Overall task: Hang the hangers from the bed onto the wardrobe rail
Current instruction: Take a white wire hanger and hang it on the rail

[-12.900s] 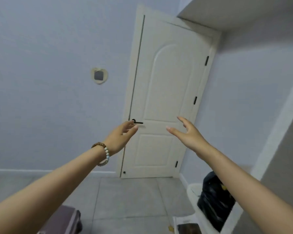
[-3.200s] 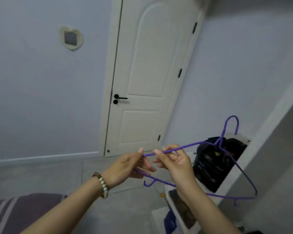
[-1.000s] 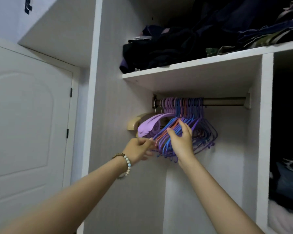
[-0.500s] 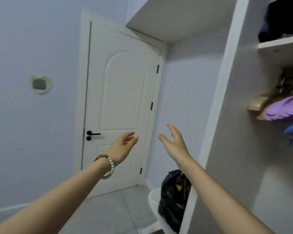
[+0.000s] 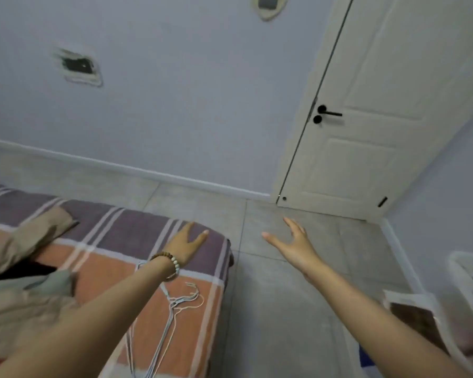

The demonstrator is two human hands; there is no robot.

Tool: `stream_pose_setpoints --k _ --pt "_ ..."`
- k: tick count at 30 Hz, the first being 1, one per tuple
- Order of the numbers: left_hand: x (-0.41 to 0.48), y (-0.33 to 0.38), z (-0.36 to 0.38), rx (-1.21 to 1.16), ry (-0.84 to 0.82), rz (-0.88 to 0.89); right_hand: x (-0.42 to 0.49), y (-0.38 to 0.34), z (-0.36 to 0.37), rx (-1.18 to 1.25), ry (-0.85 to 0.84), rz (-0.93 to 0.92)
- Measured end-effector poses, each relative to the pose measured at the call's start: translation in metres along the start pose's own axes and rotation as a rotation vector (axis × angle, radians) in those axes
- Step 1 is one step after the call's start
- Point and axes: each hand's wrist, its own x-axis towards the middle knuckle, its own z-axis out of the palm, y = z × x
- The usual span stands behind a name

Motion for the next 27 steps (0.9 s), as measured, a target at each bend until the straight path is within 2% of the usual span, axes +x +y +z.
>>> stream_pose_setpoints --k 6,11,14,20,27 --pt "-0.021 -0.168 -0.026 -0.04 0.055 -0.361 0.007 0.048 0.153 -0.047 -0.215 0.125" --pt "-0.038 -0.266 -0.024 -0.004 0.065 -0.537 0.001 0.095 0.246 -0.112 -0.347 0.174" --pt "-0.045 -0.306 -0.009 -0.014 0.039 -0.606 -0.005 0.126 0.293 -0.194 -0.424 0.182" --pt "-0.049 -0.361 0.028 -0.07 -0.024 -0.675 -0.009 0.178 0.371 -0.195 -0.5 0.26" --pt "-0.047 -0.404 0.055 -0.078 -0.017 -0.691 -0.014 0.224 0.433 -0.029 -0.445 0.444"
